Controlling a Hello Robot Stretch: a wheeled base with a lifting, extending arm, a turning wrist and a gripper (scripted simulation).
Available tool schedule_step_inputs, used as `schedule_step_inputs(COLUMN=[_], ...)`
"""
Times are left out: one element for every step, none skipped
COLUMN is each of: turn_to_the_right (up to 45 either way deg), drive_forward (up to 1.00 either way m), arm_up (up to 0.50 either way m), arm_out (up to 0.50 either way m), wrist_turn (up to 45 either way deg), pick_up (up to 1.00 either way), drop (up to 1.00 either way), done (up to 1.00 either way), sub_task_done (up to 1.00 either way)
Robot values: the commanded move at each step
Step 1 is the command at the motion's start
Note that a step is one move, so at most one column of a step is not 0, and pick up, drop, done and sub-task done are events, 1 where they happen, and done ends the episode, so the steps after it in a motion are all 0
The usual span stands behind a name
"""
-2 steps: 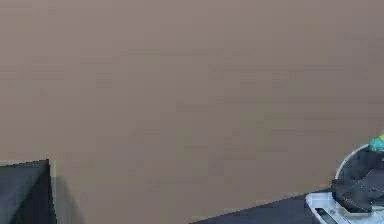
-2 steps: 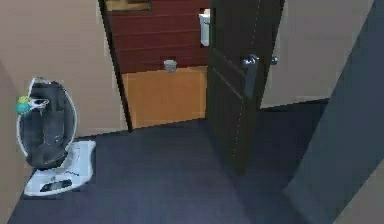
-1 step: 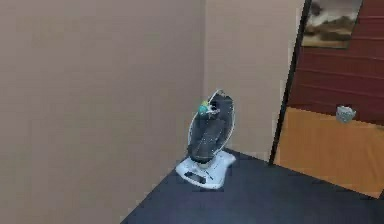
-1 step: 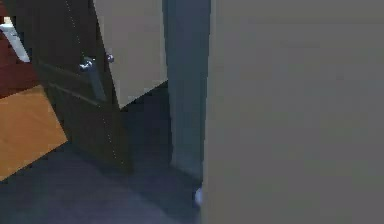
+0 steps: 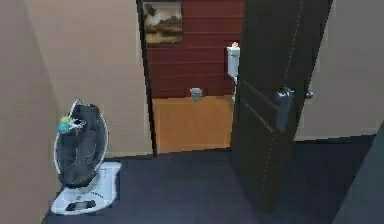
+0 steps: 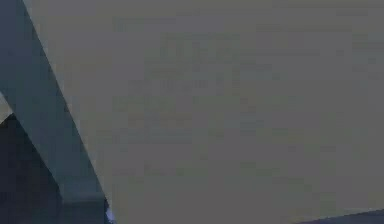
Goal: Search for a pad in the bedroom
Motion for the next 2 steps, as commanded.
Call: schedule_step_inputs(turn_to_the_right=[0.0,0.0], drive_forward=[1.0,0.8], arm_up=[0.0,0.0], arm_out=[0.0,0.0], wrist_turn=[0.0,0.0], pick_up=[0.0,0.0], drop=[0.0,0.0], done=[0.0,0.0], sub_task_done=[0.0,0.0])
